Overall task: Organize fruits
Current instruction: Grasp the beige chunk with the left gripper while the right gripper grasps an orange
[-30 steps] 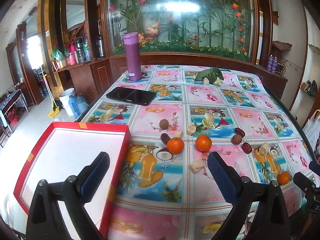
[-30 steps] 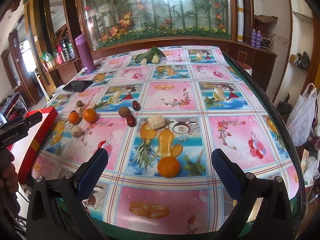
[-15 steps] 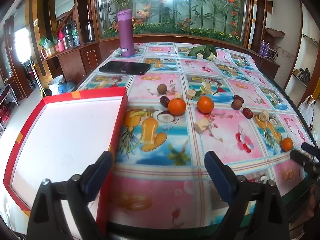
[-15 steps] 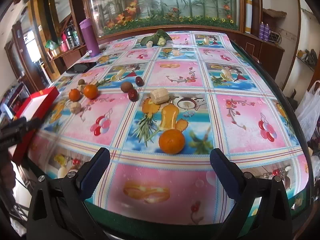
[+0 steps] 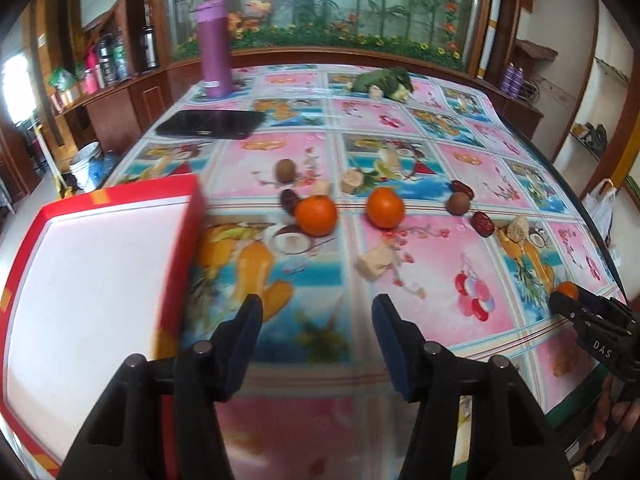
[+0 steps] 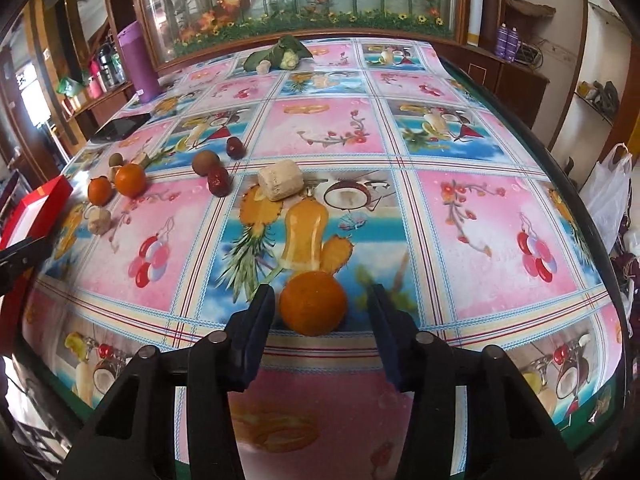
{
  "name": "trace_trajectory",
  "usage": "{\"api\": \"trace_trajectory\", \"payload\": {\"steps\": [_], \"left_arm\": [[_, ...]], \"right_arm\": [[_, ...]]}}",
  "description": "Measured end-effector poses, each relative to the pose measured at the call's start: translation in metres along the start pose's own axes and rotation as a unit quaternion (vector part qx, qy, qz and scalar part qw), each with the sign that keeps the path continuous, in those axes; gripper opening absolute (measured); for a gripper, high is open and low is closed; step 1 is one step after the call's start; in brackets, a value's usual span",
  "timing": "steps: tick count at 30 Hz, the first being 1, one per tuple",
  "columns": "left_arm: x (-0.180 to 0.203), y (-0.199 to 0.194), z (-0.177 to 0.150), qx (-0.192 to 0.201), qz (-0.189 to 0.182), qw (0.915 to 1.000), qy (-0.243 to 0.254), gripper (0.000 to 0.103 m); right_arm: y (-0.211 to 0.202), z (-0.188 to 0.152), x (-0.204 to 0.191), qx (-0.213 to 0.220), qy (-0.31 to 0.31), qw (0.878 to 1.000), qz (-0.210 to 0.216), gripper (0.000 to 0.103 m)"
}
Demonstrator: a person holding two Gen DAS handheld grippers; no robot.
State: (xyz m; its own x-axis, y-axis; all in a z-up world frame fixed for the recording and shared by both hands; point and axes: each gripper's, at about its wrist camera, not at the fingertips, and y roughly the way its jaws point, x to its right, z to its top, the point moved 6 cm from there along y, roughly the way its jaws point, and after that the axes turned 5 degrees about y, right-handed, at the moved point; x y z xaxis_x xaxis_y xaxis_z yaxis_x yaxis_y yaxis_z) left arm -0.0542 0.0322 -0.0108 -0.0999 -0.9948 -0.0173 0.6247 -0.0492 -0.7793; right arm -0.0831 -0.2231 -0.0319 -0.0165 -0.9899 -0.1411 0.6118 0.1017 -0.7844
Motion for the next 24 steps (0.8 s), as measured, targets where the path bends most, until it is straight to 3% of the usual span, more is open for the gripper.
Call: {"api": "trace_trajectory", "payload": {"steps": [8, 13, 19, 24], "left_arm": [[0.021, 0.040, 0.012, -0.040, -0.035, 0.9986, 0.004, 0.039], [0.028, 0.044, 0.017, -0.036, -0.052, 0.9980, 0.010, 0.031], [0.031, 0.045, 0.018, -0.031, -0.066, 0.9972, 0.019, 0.030], [0.030, 0.041, 0.016, -0.028, -0.074, 0.9967, 0.018, 0.029]], "right_arm": [[-0.002, 0.000, 0.000, 0.003, -0.001, 1.000, 0.004, 0.045], [-0.002, 0.001, 0.002, 0.003, 0.006, 1.000, 0.012, 0.045], [-0.003, 0.000, 0.001, 0.006, 0.005, 1.000, 0.001, 0.041], [-0.002, -0.002, -0.008, 0.012, -0.010, 1.000, -0.020, 0.030]]}}
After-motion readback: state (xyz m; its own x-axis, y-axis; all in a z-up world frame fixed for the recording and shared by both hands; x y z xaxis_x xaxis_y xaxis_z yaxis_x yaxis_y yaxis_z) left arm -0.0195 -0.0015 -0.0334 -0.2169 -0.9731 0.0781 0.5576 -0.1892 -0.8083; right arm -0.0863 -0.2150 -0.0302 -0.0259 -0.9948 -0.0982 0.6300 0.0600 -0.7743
